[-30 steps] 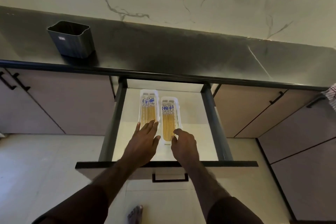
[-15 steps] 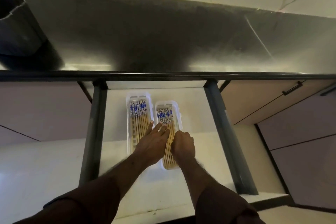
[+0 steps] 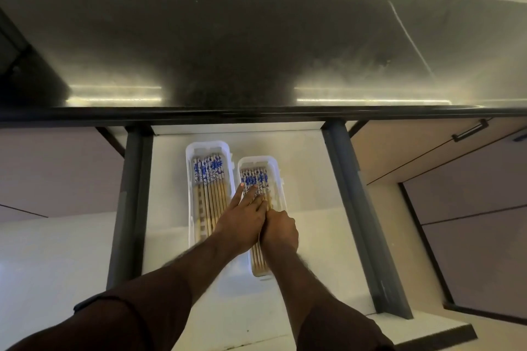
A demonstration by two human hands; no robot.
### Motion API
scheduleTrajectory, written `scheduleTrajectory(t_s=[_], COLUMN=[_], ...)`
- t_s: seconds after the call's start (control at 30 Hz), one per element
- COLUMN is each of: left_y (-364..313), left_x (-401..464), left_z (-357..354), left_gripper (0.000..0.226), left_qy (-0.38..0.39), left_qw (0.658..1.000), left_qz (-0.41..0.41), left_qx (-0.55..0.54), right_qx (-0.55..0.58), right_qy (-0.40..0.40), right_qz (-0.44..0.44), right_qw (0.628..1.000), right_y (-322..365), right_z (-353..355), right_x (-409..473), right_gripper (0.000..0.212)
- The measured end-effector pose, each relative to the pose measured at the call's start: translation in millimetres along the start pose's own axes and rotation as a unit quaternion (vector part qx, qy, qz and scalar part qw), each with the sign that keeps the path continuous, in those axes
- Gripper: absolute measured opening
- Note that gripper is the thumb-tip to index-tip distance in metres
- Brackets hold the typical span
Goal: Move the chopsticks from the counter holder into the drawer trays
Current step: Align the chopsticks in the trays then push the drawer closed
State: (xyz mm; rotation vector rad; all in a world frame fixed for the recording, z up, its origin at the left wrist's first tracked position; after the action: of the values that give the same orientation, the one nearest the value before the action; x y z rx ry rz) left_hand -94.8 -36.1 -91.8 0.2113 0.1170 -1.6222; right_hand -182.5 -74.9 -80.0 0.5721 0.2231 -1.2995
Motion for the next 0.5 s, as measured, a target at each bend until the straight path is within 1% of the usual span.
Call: scheduleTrajectory(t_s=[0.3,0.4,0.5], left_y=[1,-1,-4], left_x=[7,3,-6], left_z=[-4,-4,-1], left_gripper=[0.058,0.058,0.056], left_qy=[0.008,-0.005,-0.033], left_qw=[1.0,1.0,0.999], left_qz=[-0.012,-0.006,0.005], left_qx=[0.018,0.007,-0.014], right_qx=[0.003,-0.015,-0.021], right_qy=[0.001,-0.009,-0.029], right_qz=[0.006,0.012,0.024], right_qw=[1.0,1.0,0.999], right_y=[-4,-4,-5], right_z=[-1,2,8], right_x=[0,-5,-14], right_gripper=[0.027,0.024,0.024])
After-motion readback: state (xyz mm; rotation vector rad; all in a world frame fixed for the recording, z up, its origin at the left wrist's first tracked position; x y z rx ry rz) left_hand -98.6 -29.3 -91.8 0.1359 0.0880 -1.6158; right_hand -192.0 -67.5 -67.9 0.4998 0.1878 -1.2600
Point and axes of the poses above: each hand's wrist, its own x-axis towards the middle knuckle, its own z-axis out of the back of the hand, y = z × x, the point moved 1 cm from there along x, towards the middle knuckle, and after that the axes turned 6 degrees about x, right-handed, at the moved point
